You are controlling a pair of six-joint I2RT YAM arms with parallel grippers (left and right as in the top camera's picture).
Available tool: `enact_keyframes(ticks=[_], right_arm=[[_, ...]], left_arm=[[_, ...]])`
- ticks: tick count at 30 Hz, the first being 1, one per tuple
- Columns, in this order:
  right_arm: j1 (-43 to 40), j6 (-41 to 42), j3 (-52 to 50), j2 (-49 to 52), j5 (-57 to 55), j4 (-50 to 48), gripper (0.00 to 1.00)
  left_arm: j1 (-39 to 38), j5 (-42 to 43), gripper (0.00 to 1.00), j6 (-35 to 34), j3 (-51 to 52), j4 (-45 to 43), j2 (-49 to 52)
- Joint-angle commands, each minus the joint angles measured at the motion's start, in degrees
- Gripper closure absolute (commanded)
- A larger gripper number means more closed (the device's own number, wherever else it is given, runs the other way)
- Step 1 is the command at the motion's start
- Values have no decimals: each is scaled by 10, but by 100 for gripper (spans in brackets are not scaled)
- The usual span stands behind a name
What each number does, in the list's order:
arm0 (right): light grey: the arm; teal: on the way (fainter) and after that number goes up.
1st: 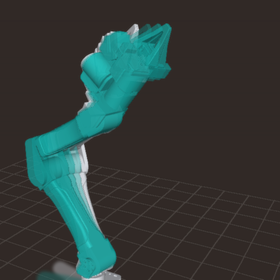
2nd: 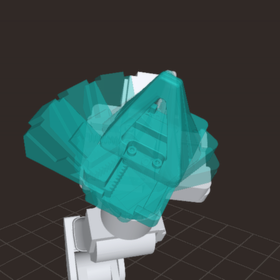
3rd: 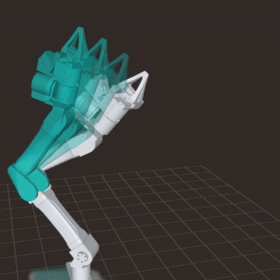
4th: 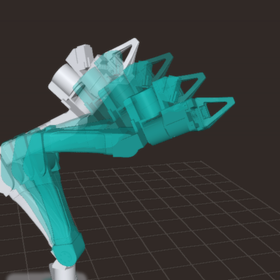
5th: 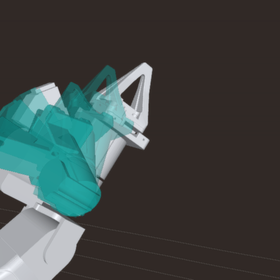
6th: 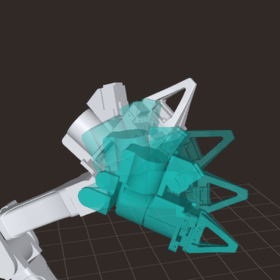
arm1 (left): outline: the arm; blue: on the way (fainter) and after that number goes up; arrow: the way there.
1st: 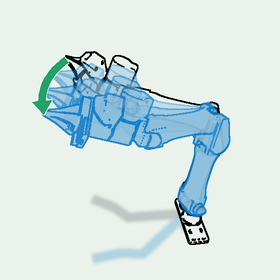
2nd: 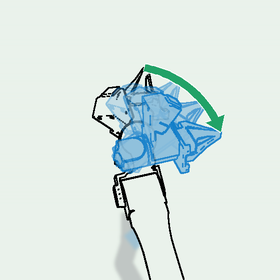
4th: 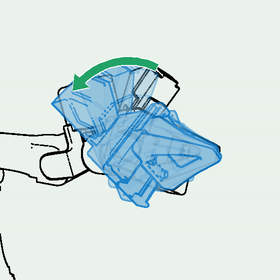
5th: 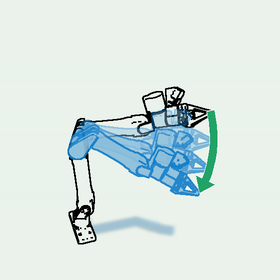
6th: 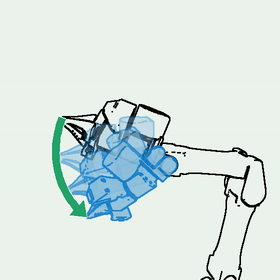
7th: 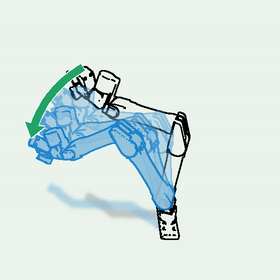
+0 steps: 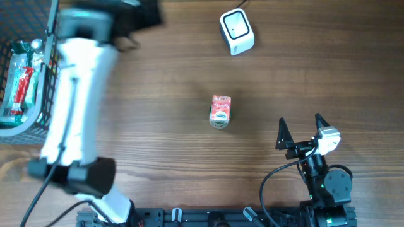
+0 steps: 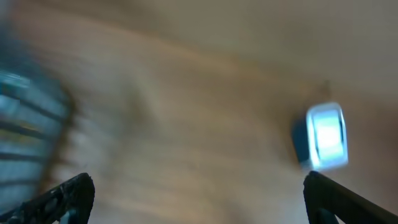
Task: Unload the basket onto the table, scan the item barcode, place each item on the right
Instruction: 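Return the left gripper to the basket and grasp the yellow oil bottle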
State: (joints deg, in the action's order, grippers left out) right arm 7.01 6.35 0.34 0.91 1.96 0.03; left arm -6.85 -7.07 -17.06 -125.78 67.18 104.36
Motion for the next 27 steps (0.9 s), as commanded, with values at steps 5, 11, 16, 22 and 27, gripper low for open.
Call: enact_keyframes(ticks=[5, 11, 16, 22, 27], right_arm=[[0, -3, 0, -1, 9, -1, 0], [0, -3, 0, -1, 9, -1, 0], [0, -3, 0, -1, 9, -1, 0], [0, -3, 0, -1, 9, -1, 0], [0, -3, 0, -1, 9, -1, 0]], left_arm=[[233, -9, 0, 10, -44, -9, -29], [338, 27, 0, -6, -43, 1, 12], [360, 28, 0, -32, -43, 4, 64], [360, 27, 0, -31, -43, 13, 111], [360, 27, 0, -84, -35, 19, 139]])
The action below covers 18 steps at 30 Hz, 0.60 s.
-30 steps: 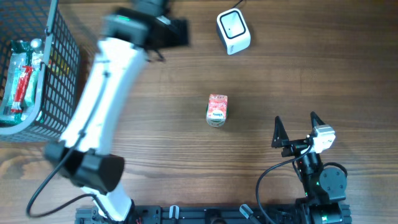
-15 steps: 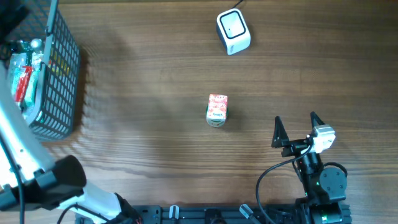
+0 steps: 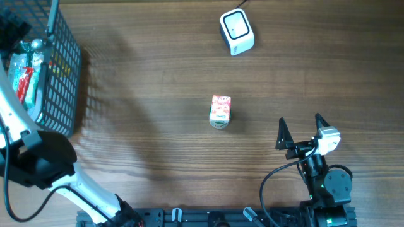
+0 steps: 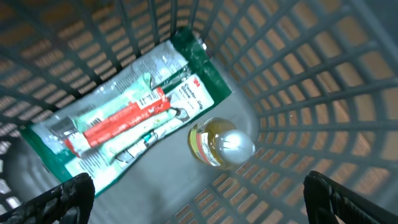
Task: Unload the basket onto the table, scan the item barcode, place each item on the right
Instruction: 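Return the left gripper to the basket and grasp the yellow oil bottle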
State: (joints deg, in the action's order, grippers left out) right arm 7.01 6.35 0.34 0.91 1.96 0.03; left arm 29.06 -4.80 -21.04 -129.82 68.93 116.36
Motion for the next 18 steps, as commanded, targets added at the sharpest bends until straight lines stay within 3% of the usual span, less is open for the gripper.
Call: enact_keyframes(ticks=[1, 9, 18], right_arm=[[0, -3, 0, -1, 9, -1, 0], [0, -3, 0, -1, 9, -1, 0], [0, -3, 0, -1, 9, -1, 0]], left_arm=[[1, 5, 0, -53, 10, 1, 25], [0, 17, 1, -65, 17, -3, 74], [-3, 67, 13, -64, 17, -34, 113]])
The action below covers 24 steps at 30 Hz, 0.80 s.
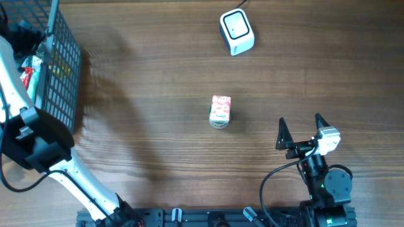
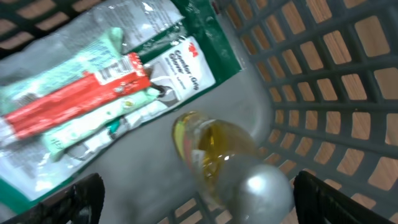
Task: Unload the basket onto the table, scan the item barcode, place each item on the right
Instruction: 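Return the left gripper to the basket and grasp the yellow oil bottle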
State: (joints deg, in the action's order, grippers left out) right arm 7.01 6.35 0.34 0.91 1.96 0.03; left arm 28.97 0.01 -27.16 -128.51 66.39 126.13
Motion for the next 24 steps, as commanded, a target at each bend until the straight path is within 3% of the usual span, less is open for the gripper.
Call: enact_keyframes(ticks=[1, 8, 9, 11, 12, 19, 24], right_arm=[[0, -3, 0, -1, 9, -1, 0], [0, -3, 0, -1, 9, -1, 0], [0, -3, 0, -1, 9, -1, 0], [0, -3, 0, -1, 9, -1, 0], [0, -3, 0, -1, 9, -1, 0], [0, -3, 0, -1, 9, -1, 0], [0, -3, 0, -1, 9, -1, 0]], left_arm=[[-2, 19, 14, -3, 4, -9, 18], [-8, 24, 19, -3, 8, -13, 50], [-9, 23, 28, -3, 11, -16, 54], [-11, 26, 55, -3, 12, -24, 63], [-12, 28, 59, -3, 12, -28, 66], [-12, 32, 55, -3, 12, -31, 78], [-3, 32, 64, -1, 11, -32, 57]])
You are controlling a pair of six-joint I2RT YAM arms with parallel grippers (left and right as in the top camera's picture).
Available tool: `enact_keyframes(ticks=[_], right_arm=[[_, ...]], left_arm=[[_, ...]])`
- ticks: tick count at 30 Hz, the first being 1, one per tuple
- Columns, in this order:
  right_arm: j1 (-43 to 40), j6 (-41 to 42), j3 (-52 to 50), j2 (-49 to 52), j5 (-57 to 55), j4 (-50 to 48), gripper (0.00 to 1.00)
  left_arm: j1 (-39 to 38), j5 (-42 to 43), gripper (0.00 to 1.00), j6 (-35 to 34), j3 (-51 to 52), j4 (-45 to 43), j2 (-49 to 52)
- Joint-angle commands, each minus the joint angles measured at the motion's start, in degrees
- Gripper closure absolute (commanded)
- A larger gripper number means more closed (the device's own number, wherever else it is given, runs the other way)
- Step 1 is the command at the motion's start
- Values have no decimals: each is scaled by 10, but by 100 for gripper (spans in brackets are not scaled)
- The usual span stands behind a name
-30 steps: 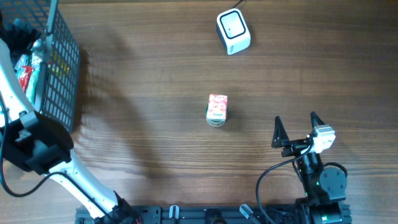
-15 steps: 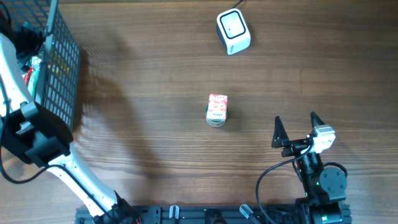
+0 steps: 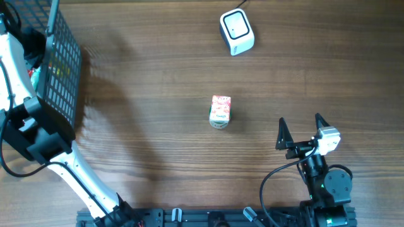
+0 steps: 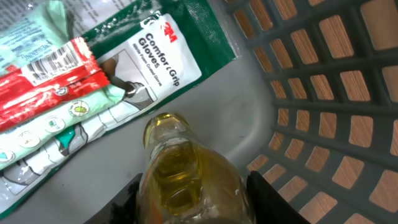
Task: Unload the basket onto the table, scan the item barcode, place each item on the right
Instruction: 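Return the left gripper to the basket and grasp the yellow oil bottle, then carry the oil bottle out and stand it left of the snack box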
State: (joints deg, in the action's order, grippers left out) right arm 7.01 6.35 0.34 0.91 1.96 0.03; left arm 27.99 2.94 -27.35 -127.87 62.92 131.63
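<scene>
In the left wrist view a small glass bottle of yellow liquid (image 4: 189, 174) lies on the floor of the dark mesh basket (image 4: 311, 93). My left gripper (image 4: 193, 200) is shut on it, one black finger pressed against each side. Beside it lies a green-and-white packet of gloves (image 4: 93, 81) with a barcode on its red band. Overhead, my left arm (image 3: 28, 120) reaches down into the basket (image 3: 63, 69) at the far left. The white scanner (image 3: 237, 31) stands at the table's back. My right gripper (image 3: 300, 121) is open near the front right, holding nothing.
A small red-and-white carton (image 3: 220, 111) stands in the middle of the wooden table (image 3: 158, 139), between scanner and right arm. The basket's mesh walls rise closely around my left gripper.
My left gripper has dropped lower onto the bottle, and its fingers, then wide apart on either side, now press against the glass. The right arm and carton have not moved.
First my left arm was over the table near the basket, its view blurred. Then it looked down into the basket at the gloves packet and bottle with fingers wide. It came closer to the bottle, and now grips it.
</scene>
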Motion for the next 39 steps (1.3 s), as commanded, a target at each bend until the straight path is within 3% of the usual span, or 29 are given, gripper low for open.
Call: enact_keyframes(ticks=[1, 11, 20, 29, 39], right_arm=[[0, -3, 0, -1, 9, -1, 1], [0, -3, 0, -1, 9, -1, 0], [0, -3, 0, -1, 9, -1, 0], [0, -3, 0, -1, 9, -1, 0], [0, -3, 0, -1, 9, -1, 0]], left_arm=[[9, 3, 65, 1, 5, 3, -10], [38, 0, 68, 21, 0, -5, -201], [5, 0, 70, 27, 0, 12, -357], [-141, -15, 71, 49, 0, 93, -424], [-348, -26, 70, 51, 9, 241, -341]])
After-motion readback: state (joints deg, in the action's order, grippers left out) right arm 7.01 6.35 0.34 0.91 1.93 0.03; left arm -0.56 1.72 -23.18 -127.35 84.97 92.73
